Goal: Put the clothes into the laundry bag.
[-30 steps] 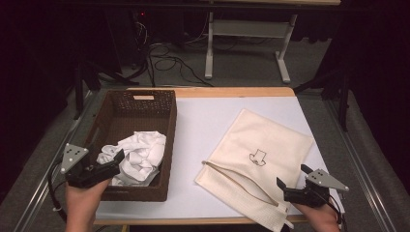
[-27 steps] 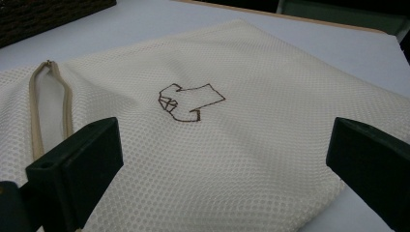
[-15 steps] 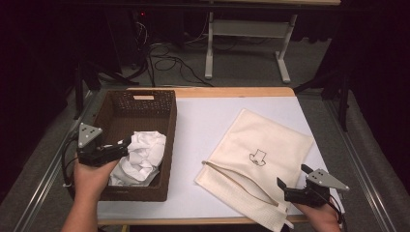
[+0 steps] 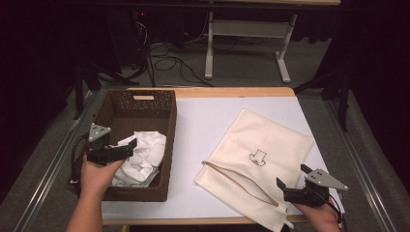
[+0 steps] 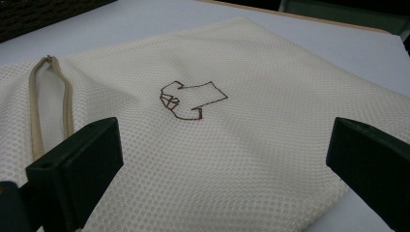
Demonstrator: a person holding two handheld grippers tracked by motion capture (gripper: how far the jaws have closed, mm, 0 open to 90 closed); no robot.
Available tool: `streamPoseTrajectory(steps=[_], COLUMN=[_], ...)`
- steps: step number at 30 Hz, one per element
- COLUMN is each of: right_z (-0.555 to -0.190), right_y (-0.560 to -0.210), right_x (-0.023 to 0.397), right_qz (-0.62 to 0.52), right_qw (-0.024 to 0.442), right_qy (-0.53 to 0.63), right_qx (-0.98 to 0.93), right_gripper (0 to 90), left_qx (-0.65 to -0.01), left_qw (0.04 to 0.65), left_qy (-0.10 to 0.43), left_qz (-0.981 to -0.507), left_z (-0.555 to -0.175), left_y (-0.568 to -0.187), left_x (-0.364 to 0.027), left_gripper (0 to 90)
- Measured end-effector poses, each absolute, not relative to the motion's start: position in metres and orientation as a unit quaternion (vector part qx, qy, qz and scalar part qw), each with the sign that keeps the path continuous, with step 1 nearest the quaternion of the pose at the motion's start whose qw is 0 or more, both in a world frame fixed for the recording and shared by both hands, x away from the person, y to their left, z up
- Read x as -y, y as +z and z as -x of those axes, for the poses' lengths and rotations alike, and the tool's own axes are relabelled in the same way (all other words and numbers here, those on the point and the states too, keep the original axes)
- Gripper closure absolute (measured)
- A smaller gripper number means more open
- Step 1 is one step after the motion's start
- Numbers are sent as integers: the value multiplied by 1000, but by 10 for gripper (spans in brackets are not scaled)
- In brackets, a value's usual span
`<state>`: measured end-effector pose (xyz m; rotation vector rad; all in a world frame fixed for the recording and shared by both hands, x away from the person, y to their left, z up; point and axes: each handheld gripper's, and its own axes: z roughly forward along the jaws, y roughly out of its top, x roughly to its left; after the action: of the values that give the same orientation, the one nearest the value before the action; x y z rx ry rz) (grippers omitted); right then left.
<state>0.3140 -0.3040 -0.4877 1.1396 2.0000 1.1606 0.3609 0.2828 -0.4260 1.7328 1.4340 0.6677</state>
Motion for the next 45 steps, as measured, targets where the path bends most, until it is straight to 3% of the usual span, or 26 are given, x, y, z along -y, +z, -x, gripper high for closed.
streamPoseTrajectory(steps=[4, 10, 17, 24, 33, 39, 45], right_z=[-314, -314, -314, -316, -316, -317, -316], right_y=[-488, -488, -488, -488, -488, -487, -487], right_x=[305, 305, 304, 305, 305, 306, 306], right_qz=[-421, -420, -424, -422, -426, -425, -428], right_qw=[280, 280, 275, 276, 275, 276, 276], right_qy=[432, 432, 433, 435, 437, 439, 440], right_qx=[-747, -747, -746, -746, -743, -742, -740], right_gripper=[2, 2, 2, 2, 2, 2, 2], left_qx=[-581, -598, -616, -631, -602, -587, -560], left_qw=[340, 271, 188, 145, 73, 65, 85], left_qy=[222, 188, 110, 37, 12, 28, 57], left_qz=[-705, -731, -757, -761, -795, -807, -822], left_z=[-371, -383, -397, -407, -413, -411, -405], left_y=[-433, -443, -459, -473, -489, -488, -482], left_x=[-280, -274, -270, -270, -254, -249, -244], left_gripper=[6, 2, 2, 2, 12, 132, 426])
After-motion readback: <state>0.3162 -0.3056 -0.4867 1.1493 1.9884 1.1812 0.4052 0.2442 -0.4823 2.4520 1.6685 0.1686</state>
